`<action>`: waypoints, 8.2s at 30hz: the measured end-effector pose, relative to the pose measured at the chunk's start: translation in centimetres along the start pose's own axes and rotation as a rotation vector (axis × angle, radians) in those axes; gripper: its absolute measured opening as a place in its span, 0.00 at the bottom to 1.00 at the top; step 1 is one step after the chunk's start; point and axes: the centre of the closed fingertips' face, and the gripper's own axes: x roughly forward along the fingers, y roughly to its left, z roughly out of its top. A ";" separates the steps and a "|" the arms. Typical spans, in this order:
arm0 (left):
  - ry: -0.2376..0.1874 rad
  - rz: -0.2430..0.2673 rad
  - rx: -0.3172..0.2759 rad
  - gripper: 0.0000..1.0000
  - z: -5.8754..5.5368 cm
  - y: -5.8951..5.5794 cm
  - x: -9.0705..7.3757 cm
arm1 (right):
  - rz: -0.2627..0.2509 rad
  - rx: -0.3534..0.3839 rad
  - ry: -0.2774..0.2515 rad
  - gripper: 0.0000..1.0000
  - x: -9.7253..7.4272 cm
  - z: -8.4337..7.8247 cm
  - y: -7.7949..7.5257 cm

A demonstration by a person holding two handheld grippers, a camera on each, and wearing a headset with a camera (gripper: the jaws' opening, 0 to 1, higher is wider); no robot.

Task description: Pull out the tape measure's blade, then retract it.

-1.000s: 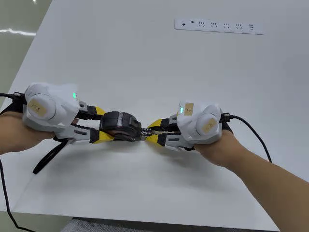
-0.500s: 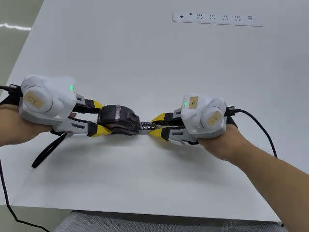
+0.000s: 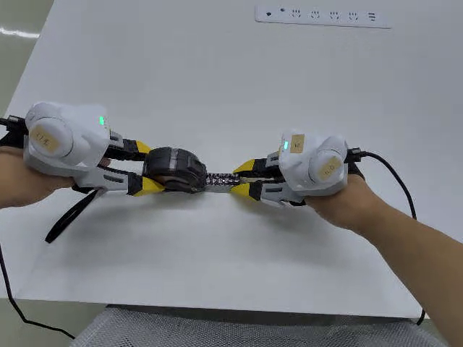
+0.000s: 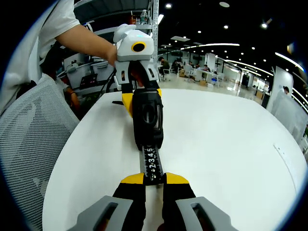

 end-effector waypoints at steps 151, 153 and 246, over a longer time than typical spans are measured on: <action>0.008 0.005 -0.001 0.23 0.0 -0.1 0.0 | -0.066 0.001 0.239 0.08 -15.2 -11.0 -1.3; 0.009 0.005 -0.001 0.23 0.0 -0.1 0.0 | -0.064 -0.005 0.244 0.08 -15.2 -11.0 -1.3; -0.209 0.390 -0.424 0.77 -0.4 -4.2 -6.4 | -0.357 0.355 0.088 0.73 -19.3 -7.7 3.1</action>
